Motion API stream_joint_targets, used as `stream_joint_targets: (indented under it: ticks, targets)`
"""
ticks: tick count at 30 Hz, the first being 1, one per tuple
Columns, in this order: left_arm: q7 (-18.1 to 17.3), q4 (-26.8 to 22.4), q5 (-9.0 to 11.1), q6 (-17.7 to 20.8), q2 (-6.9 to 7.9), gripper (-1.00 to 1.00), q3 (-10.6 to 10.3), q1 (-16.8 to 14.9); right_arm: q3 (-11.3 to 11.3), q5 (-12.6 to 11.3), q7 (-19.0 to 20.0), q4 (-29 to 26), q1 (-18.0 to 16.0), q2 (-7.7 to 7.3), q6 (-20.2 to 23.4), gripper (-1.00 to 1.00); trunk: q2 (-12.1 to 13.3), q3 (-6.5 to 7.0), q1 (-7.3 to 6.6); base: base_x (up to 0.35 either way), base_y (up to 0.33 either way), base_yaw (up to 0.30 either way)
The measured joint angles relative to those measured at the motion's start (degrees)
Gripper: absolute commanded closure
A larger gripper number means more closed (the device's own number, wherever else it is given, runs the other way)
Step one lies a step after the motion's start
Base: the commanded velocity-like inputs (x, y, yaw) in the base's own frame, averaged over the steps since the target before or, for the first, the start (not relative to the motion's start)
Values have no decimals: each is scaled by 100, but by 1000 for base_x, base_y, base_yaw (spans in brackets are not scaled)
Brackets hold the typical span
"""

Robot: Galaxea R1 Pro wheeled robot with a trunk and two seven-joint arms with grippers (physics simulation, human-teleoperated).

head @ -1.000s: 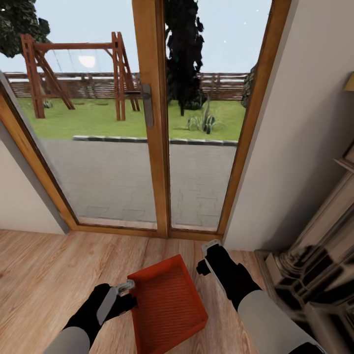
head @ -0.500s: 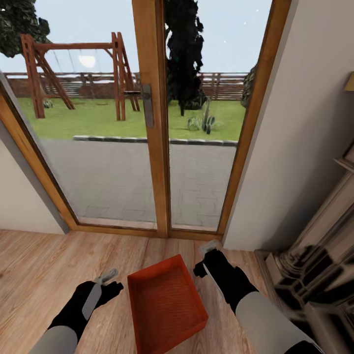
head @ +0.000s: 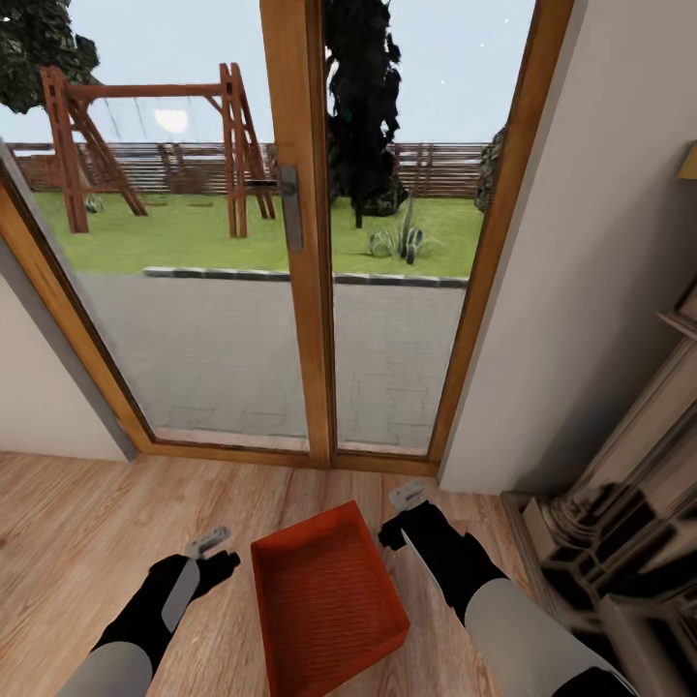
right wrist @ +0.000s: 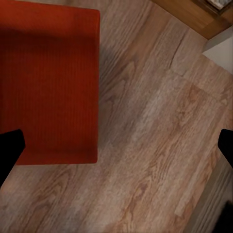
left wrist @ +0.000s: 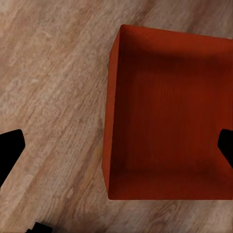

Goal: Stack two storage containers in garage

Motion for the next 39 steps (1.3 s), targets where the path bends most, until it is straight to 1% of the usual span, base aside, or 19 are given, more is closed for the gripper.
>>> stream_joint_targets:
  ticks: [2, 5, 8, 12, 15, 20, 28, 34, 39]
  targets:
    - [16, 16, -9, -188, -3, -100, -8, 0, 0, -2, 6, 21, 0, -1, -50, -100, 0, 0, 0, 0, 0, 0]
    - [26, 23, -13, -272, 1, -100, -10, 0, 0, -4, 14, 28, 1, 2, -73, -100, 0, 0, 0, 0, 0, 0]
    - [33, 26, -14, -312, -3, -100, -14, 0, 1, -6, 31, 52, 2, -3, -184, -100, 0, 0, 0, 0, 0, 0]
    - [33, 28, -13, -328, -12, -100, -31, 0, -6, -12, 47, 326, 0, -20, -563, -100, 0, 0, 0, 0, 0, 0]
    - [7, 19, 0, -347, -13, -100, -36, 0, -8, -13, 47, 409, -1, -28, -673, -100, 0, 0, 0, 0, 0, 0]
    - [-4, 8, 10, -436, -14, -100, -37, 0, -11, -15, 36, 441, 2, -30, -708, -100, 0, 0, 0, 0, 0, 0]
    - [-6, 1, 11, -454, -14, -100, -38, 0, -18, -20, 33, 447, 2, -30, -705, -100, 0, 0, 0, 0, 0, 0]
    - [-6, 9, 12, -455, -27, -100, -38, 0, -18, -21, 33, 448, 7, -30, -705, -100, -239, -107, 131, 0, 0, 0]
    - [-4, 29, 16, -455, -71, -100, -45, 0, -19, -21, 33, 464, 7, -27, -708, -100, -440, -197, 241, 0, 0, 0]
